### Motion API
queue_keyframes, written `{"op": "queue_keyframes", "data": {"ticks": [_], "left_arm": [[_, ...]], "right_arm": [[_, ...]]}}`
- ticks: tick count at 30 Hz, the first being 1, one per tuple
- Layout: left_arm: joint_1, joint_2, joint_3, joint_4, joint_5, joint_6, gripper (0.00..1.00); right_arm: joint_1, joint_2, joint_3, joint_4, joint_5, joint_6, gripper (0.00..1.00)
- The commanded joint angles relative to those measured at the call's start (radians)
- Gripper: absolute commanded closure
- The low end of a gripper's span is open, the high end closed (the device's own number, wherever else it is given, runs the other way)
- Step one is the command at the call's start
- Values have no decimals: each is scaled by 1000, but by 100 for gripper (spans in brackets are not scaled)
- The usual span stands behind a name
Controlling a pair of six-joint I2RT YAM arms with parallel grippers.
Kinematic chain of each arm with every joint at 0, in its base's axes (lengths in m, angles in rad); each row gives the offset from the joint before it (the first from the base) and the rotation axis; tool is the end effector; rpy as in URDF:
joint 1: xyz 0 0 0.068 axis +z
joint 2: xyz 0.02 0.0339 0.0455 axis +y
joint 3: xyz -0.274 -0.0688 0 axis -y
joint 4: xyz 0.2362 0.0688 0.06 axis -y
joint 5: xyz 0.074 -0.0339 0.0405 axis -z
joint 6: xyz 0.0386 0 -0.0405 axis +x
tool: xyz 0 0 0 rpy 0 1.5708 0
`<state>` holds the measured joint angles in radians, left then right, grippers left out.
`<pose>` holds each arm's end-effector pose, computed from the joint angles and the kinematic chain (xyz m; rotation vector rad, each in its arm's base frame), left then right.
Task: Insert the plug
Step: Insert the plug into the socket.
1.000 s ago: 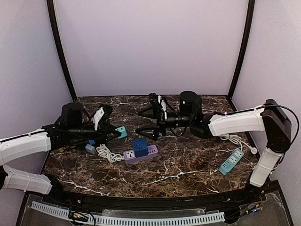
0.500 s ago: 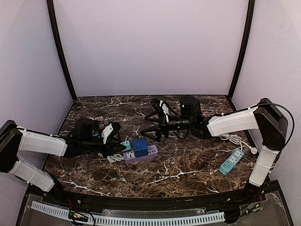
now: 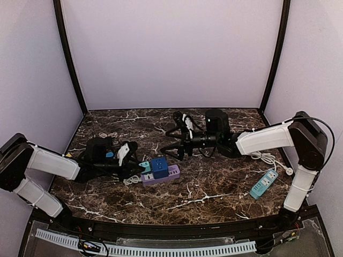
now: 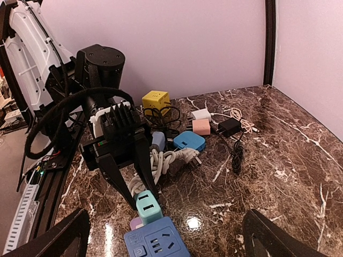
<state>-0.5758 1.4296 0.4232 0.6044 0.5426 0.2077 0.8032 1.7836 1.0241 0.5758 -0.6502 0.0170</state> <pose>0.2047 -0.1567 0.1754 1.0811 1.6730 -0.7729 0.2564 0.2993 0.2431 -1.1526 1.4659 1.1502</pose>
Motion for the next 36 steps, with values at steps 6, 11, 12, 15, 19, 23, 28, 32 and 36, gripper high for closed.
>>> {"op": "queue_keyframes", "data": {"ticks": [6, 11, 12, 15, 19, 23, 28, 32, 36], "left_arm": [[3, 36, -11, 1, 35, 16, 99], [3, 74, 1, -86, 9, 67, 99], [3, 78, 1, -82, -2, 73, 99], [2, 91, 14, -77, -21, 100, 99], [8, 95, 32, -97, -75, 142, 99], [36, 70, 34, -115, -86, 116, 99], [35, 73, 16, -136, -39, 102, 99], [-3, 113, 12, -189, -5, 57, 99], [-83, 156, 21, -266, -4, 56, 99]], "right_arm": [[-7, 25, 5, 4, 1, 8, 1], [-7, 17, -3, -1, 10, 2, 1], [-7, 14, -7, 1, 10, 2, 1], [-7, 13, -9, 1, 11, 1, 1], [-7, 9, -5, -9, 10, 0, 1], [-7, 1, -8, -24, 14, -11, 1], [-6, 17, 12, -40, 8, -5, 1], [-6, 13, 12, -44, 8, 6, 1], [-6, 7, 5, -65, 23, 4, 1]]}}
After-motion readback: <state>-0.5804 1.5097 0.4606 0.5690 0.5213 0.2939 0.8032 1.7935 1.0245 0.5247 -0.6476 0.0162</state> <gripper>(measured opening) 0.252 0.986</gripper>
